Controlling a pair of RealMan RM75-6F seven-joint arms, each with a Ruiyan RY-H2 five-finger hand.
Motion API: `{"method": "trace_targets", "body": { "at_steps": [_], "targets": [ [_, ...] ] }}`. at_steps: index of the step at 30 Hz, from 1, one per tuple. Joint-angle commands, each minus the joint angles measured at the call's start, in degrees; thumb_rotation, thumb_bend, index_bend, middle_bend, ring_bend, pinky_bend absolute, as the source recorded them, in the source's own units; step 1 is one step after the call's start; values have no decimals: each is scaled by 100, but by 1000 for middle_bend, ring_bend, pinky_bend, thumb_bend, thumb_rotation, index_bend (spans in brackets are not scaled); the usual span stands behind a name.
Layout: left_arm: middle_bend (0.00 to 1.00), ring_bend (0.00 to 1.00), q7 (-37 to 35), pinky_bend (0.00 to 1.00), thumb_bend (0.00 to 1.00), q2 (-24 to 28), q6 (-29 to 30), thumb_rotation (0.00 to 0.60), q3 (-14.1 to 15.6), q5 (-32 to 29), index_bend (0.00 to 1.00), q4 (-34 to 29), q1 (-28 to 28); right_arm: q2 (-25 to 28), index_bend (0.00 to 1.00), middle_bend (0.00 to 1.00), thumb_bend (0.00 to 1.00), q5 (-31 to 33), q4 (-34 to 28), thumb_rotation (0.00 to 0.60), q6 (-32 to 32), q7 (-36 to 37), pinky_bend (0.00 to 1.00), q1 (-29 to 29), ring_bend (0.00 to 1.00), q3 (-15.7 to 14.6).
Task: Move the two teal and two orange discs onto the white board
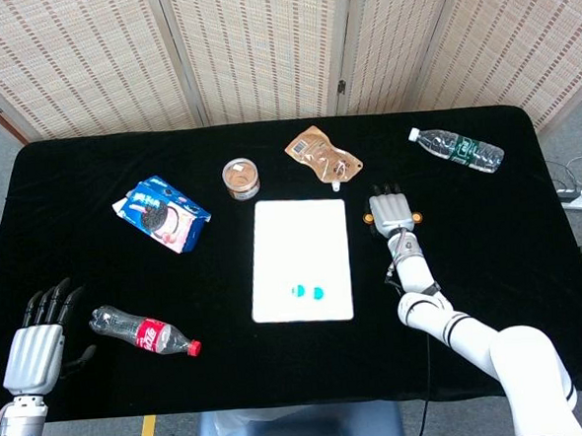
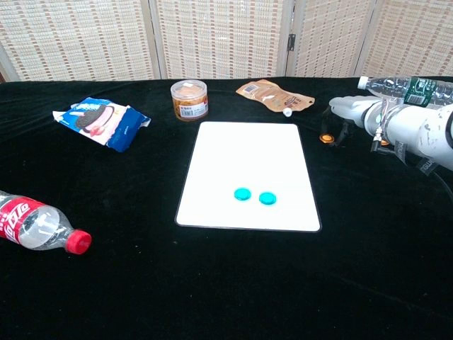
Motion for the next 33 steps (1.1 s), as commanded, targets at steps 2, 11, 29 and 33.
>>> {"method": "trace_targets", "body": {
  "at_steps": [2, 11, 29, 33],
  "targets": [
    [43, 62, -8, 0, 252, -2, -12, 600, 3, -5, 142, 8, -3, -30, 454, 130, 452, 4, 65, 600, -14, 17, 0, 3, 0, 22],
    [43, 62, -32, 0, 252, -18, -13, 600, 4, 12, 142, 31, -11, 165, 490, 144, 452, -262, -229, 600, 190, 178, 0, -102, 0, 37],
    [43, 62, 14, 0, 252, 3, 58, 600, 7, 96, 142, -47, -8, 1256, 490, 146, 453, -1472, -3218, 600, 985, 298, 0, -380, 0, -291],
    [43, 63, -15, 0, 252, 14, 80, 600, 17, 87, 142, -34, 18, 1089, 490, 144, 452, -1401, -3376, 600, 969, 127, 0, -224, 0, -338]
  ]
}}
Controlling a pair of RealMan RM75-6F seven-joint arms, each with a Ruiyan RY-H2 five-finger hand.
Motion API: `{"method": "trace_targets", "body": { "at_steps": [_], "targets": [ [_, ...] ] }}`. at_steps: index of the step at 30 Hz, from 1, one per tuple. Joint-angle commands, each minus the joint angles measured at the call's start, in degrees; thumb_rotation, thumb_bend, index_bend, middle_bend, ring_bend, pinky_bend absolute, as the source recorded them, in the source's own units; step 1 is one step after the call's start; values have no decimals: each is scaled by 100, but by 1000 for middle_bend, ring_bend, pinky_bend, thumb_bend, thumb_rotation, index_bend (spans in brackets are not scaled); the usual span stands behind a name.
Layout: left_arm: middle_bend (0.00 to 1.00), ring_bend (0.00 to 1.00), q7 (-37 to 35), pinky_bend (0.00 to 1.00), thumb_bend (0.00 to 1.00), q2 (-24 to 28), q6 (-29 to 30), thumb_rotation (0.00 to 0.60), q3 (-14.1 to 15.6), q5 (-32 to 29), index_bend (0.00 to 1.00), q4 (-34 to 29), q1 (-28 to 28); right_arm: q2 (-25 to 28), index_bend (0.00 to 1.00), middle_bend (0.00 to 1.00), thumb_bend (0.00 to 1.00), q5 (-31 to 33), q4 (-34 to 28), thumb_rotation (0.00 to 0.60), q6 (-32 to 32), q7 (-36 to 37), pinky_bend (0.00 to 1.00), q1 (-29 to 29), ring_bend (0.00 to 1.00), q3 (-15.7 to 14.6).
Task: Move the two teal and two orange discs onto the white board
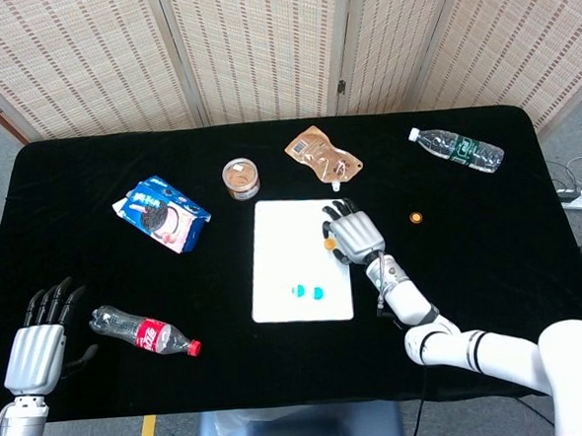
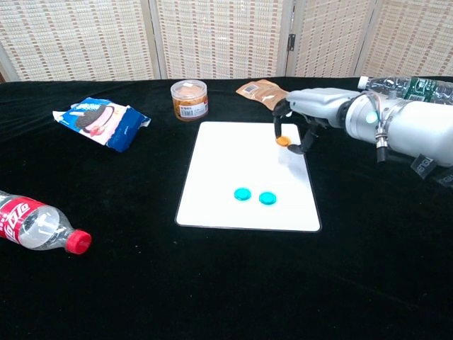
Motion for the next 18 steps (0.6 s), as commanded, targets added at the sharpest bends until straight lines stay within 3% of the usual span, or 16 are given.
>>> {"method": "trace_targets", "body": {
  "at_steps": [1, 18],
  "targets": [
    [43, 63, -13, 0, 252, 1, 6, 600, 9, -2, 142, 15, 12, -128, 490, 143, 452, 28, -83, 600, 14, -150, 0, 141, 0, -63],
    [43, 62, -110, 0, 252, 3, 8, 600, 14, -22, 142, 101, 41, -748, 490, 143, 452, 510, 470, 600, -37, -563, 0, 633, 0, -86]
  ]
}}
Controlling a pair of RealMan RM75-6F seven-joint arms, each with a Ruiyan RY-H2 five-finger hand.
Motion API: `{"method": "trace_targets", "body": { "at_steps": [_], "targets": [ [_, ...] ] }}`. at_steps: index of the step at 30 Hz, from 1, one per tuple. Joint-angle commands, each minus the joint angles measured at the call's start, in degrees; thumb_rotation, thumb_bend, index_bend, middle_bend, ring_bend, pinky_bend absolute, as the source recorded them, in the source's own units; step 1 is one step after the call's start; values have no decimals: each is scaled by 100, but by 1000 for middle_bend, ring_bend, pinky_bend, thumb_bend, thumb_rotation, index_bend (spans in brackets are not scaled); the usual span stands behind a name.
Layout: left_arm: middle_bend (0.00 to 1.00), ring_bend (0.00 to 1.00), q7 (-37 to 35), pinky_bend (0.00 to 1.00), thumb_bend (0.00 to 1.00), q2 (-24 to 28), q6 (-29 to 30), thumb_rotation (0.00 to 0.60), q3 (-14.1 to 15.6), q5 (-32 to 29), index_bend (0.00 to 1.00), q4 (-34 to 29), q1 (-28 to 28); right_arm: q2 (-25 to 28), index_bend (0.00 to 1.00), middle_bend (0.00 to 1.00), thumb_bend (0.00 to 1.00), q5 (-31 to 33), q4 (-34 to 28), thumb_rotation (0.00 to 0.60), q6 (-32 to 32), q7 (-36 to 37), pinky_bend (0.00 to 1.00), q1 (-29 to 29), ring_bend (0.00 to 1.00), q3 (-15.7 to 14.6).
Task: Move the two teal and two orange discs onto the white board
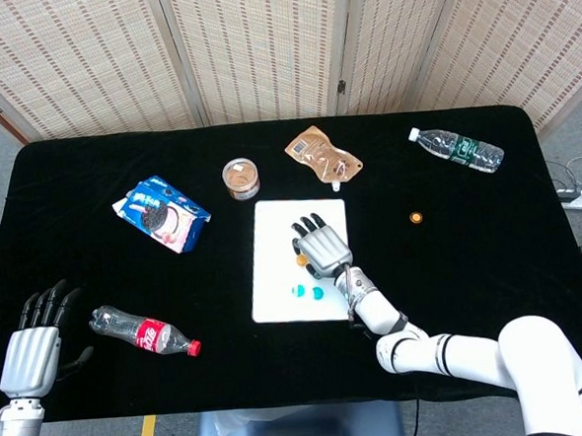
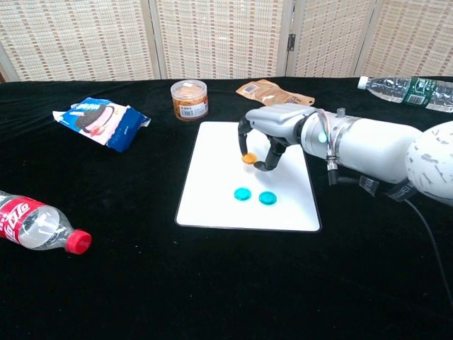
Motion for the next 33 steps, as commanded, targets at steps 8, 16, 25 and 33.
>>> {"method": "trace_targets", "body": {
  "at_steps": [8, 16, 25, 33],
  "targets": [
    [43, 62, 7, 0, 252, 12, -2, 600, -16, -14, 142, -10, -3, -326, 485, 140, 452, 318, 543, 600, -139, -138, 0, 339, 0, 136],
    [43, 62, -19, 0, 253, -6, -12, 600, -12, -35, 142, 26, 7, -322, 262, 136, 452, 436, 584, 600, -88, -192, 0, 370, 0, 108],
    [43, 62, -30, 0, 252, -4, -8, 600, -15, 5, 142, 22, -5, 391, 242, 136, 452, 295, 279, 600, 351, 374, 0, -221, 0, 127],
    [43, 62, -9, 0, 252, -29, -14, 600, -26, 77, 142, -8, -47, 1078, 297, 136, 452, 312, 269, 600, 458, 818, 0, -936, 0, -130]
  ]
}}
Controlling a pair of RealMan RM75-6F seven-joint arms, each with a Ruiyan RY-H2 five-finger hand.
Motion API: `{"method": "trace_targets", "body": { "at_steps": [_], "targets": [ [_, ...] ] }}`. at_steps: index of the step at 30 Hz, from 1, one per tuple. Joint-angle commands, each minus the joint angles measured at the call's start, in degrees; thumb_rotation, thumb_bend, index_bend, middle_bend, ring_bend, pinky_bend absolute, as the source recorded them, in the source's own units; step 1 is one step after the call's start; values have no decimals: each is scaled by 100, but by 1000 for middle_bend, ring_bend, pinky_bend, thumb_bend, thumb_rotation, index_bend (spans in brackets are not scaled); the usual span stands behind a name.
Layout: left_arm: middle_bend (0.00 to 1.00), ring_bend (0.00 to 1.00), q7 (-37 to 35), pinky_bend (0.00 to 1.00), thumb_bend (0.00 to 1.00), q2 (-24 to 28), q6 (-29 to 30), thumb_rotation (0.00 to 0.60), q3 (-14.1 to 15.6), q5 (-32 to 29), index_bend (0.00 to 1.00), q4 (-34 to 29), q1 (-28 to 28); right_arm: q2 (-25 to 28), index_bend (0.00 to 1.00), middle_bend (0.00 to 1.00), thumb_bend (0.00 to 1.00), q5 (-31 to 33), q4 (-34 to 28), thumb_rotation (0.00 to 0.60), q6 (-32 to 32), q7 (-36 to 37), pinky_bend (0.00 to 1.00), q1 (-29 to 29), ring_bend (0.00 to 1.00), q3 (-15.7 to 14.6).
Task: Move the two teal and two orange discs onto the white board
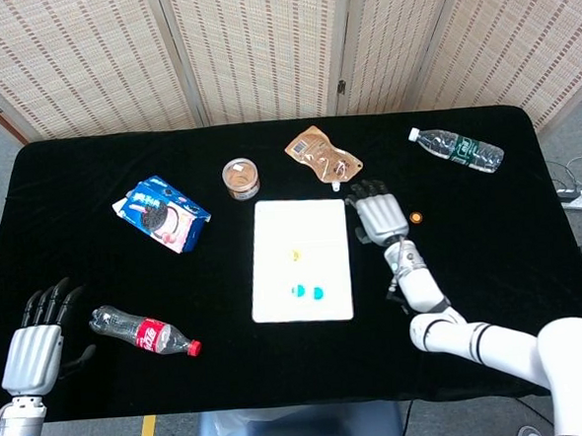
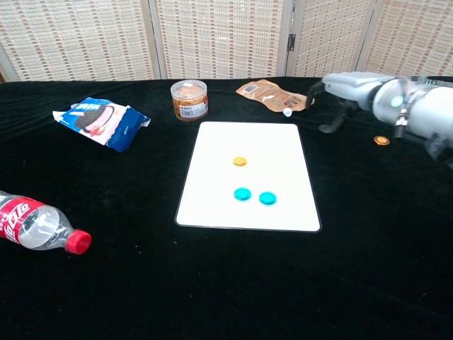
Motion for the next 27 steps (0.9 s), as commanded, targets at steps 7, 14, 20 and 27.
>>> {"method": "trace_targets", "body": {
  "at_steps": [7, 14, 20, 27],
  "targets": [
    [43, 62, 56, 0, 252, 10, 42, 600, -10, 76, 142, -72, -19, 179, 309, 136, 452, 18, 572, 600, -257, 549, 0, -534, 0, -219],
    [43, 62, 144, 0, 252, 21, 33, 600, -11, 63, 142, -131, -25, -140, 329, 136, 452, 43, 1361, 600, -660, 703, 0, -511, 0, -161],
    [43, 62, 185, 0, 253, 24, -3, 600, -7, 28, 142, -166, -35, -402, 346, 137, 452, 108, 1984, 600, -962, 700, 0, -458, 0, -98],
    [43, 62, 196, 0, 252, 30, -36, 600, -5, 3, 142, -183, -47, -597, 368, 138, 452, 79, 2435, 600, -1207, 728, 0, -433, 0, -30]
  ]
}}
